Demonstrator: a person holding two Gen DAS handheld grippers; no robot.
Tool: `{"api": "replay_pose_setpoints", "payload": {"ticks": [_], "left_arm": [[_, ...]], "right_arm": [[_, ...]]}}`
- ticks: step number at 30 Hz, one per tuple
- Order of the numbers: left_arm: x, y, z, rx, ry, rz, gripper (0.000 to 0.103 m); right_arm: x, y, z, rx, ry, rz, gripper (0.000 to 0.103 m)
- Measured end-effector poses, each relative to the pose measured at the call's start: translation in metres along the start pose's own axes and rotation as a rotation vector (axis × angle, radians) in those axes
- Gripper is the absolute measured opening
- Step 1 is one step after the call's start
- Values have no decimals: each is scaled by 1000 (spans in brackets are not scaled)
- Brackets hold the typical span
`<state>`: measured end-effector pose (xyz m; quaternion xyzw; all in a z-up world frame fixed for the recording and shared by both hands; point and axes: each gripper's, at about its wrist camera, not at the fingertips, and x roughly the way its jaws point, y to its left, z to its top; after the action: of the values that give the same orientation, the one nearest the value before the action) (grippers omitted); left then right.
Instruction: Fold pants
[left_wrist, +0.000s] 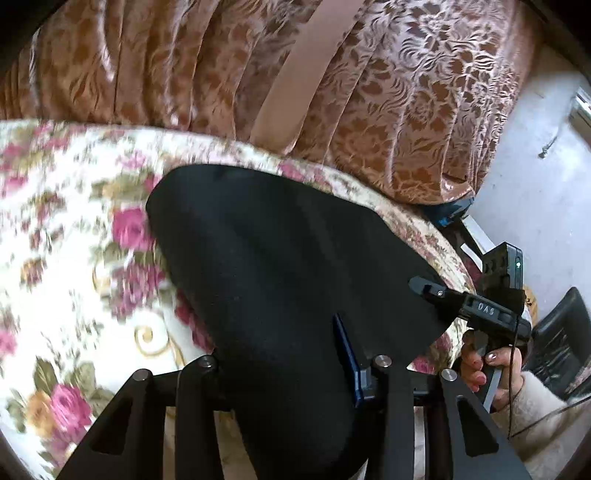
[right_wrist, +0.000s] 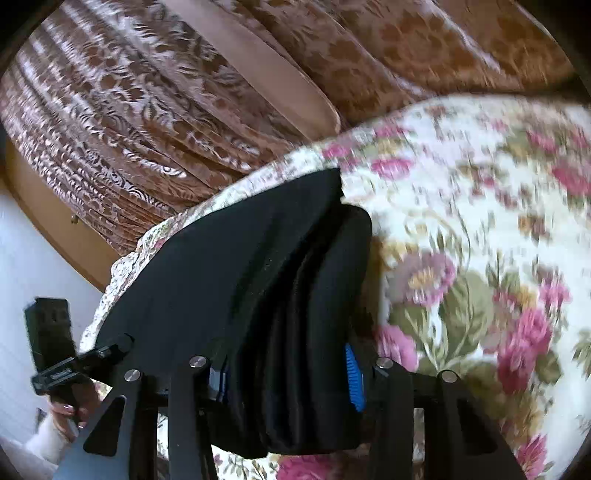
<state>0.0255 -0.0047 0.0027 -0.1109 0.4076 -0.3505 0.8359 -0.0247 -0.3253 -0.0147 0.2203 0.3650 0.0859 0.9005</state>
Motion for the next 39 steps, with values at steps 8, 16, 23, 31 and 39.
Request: {"api": "replay_pose_setpoints", "payload": {"ticks": [8,16,23,31,39], "left_arm": [[-4,8,28,49,-101,94,43],[37,43,85,57,-141,152,43],[85,64,145,97,-199,218,44],[141,106,159,63,-145,254,47],[146,121,148,39,-162,287,71]], "right_arm": [[18,18,24,-58,-71,16,47],[72,18,87,-66,-109,10,47],[123,5,149,-59,-148,-9,47],[185,-30,183,-16,-134,-93,47],[196,-51,167,-25,-146,-176,55]]}}
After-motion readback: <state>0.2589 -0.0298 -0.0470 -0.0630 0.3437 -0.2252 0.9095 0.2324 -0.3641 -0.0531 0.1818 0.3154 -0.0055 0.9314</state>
